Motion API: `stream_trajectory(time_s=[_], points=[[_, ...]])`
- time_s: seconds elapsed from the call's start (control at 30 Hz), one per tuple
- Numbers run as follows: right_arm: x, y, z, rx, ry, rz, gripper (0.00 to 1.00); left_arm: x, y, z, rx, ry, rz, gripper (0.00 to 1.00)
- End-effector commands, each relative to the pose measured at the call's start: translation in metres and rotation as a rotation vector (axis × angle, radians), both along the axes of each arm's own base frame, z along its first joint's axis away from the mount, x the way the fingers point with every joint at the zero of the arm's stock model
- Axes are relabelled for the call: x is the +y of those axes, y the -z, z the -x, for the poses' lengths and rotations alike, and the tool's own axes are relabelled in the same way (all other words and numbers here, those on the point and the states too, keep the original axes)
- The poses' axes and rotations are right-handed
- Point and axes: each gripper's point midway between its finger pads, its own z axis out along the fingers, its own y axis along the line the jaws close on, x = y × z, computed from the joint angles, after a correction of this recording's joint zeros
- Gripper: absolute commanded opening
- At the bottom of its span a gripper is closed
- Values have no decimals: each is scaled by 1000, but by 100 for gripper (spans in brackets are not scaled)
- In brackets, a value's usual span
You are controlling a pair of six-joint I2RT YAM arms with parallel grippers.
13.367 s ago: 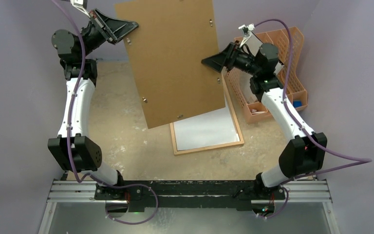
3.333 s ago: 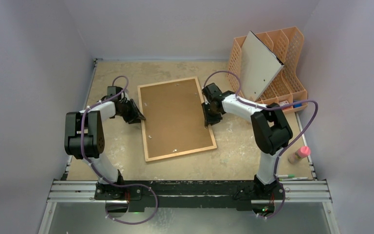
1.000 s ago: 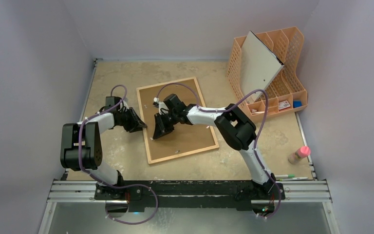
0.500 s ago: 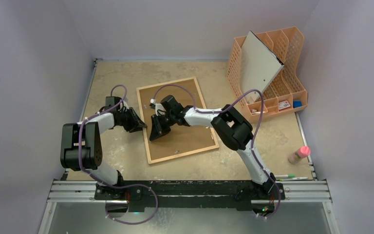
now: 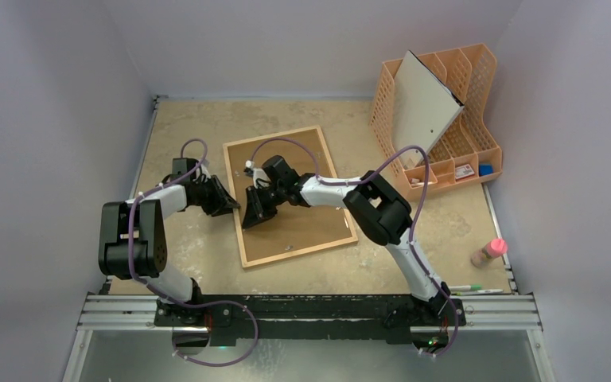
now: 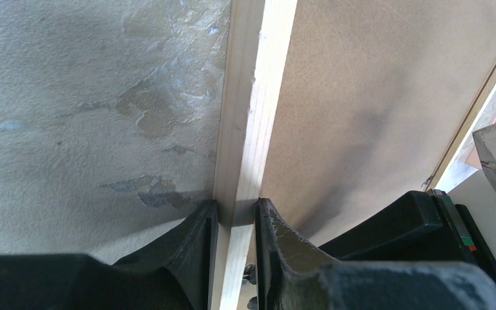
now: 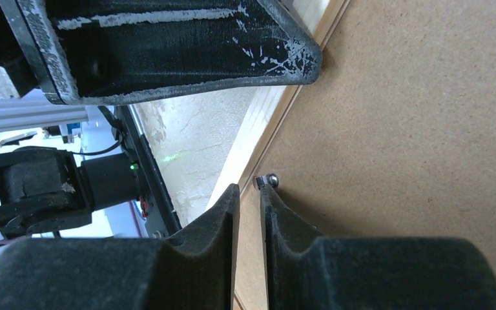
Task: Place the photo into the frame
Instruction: Install the photo frame at the center of the board.
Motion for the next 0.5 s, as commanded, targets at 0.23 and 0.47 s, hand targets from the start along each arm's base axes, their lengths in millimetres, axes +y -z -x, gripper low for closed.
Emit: stream_trajectory(time_s=[0.23,0.47], points=[[17,22,-2,-90,28,-13,23,-12,19,39,149,2,44,7],[21,23,3,-157,4,-21,26,-15,16,37,145,-8,63,7]])
